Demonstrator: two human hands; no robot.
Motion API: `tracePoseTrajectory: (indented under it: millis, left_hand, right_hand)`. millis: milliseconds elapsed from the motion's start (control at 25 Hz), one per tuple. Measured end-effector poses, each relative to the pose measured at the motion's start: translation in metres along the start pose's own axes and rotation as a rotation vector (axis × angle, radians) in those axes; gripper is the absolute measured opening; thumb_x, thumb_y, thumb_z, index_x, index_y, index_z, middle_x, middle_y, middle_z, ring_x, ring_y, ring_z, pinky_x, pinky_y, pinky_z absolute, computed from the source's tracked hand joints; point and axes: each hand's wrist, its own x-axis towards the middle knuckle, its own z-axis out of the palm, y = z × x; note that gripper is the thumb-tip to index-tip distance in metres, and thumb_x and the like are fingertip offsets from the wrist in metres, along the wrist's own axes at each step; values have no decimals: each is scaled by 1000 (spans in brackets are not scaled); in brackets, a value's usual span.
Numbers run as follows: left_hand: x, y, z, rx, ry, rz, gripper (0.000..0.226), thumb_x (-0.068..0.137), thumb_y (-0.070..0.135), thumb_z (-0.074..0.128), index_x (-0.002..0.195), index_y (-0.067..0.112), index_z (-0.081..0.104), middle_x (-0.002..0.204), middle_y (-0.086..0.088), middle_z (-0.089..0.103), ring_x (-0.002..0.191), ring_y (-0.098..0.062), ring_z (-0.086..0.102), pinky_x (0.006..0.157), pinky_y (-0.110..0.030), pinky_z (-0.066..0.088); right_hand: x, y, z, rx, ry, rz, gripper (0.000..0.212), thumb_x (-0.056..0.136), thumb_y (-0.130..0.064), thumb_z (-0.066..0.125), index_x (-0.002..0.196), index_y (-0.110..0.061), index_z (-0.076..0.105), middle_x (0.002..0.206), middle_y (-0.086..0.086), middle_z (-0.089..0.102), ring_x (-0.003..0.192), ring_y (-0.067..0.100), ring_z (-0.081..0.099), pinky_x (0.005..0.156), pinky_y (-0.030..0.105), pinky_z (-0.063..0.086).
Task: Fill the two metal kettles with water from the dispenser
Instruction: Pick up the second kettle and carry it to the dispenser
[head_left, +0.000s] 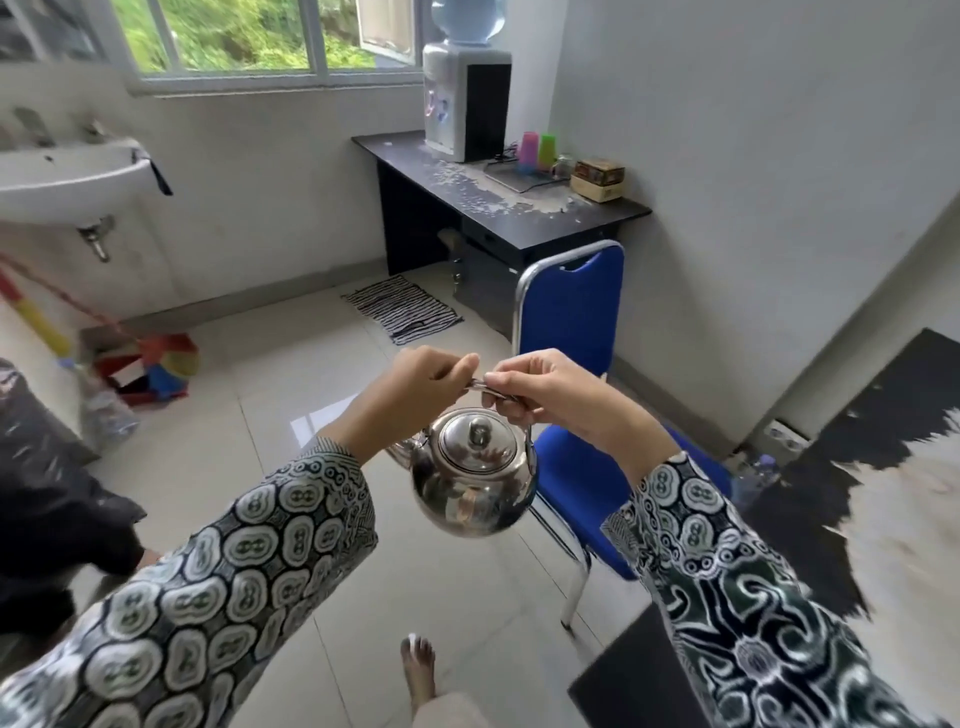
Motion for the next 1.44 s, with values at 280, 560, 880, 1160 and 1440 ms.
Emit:
tracePoseTrajectory:
  millis: [280, 560, 880, 1160, 1440]
  left_hand:
    - [117, -119, -59, -88, -25, -3, 23, 95, 25, 43, 74, 23, 51, 75, -2, 58, 70, -26, 56, 71, -47, 50]
    - [247, -227, -118, -123, 24, -3, 35, 92, 20, 50, 127, 21, 47, 128, 3, 52, 117, -11, 49, 100, -34, 44]
    - [420, -357, -180, -158, 19, -21, 67, 93, 15, 51, 146, 23, 12, 154, 6, 18, 132, 6, 15, 101, 7, 8]
    - [586, -450, -242, -210, -14, -63, 82, 90, 25, 55, 146, 26, -5, 157, 8, 4, 139, 0, 9, 109, -12, 9]
    - [742, -535, -261, -197, 5, -76, 100, 81, 41, 63, 145, 19, -10, 157, 3, -3, 142, -4, -2, 114, -20, 3]
  right_hand:
    - [179, 0, -24, 67, -42, 59, 26, 94, -8, 46, 76, -12, 63, 49, -10, 53, 48, 2, 48, 51, 11, 38]
    - [377, -12, -59, 90, 36, 84, 27, 95, -5, 43, 75, -10, 61, 53, -7, 53, 49, 1, 48, 53, 13, 39]
    - [610, -31, -112, 128, 82, 24, 30, 95, -6, 43, 75, -13, 65, 58, -5, 57, 53, 3, 50, 59, 18, 41]
    - [788, -76, -166, 150, 135, 22, 26, 95, -6, 42, 82, -7, 65, 65, 1, 58, 56, 5, 54, 62, 20, 45]
    - [954, -88, -235, 180, 146, 12, 25, 96, -6, 41, 89, -4, 64, 66, 0, 63, 59, 6, 57, 61, 16, 50]
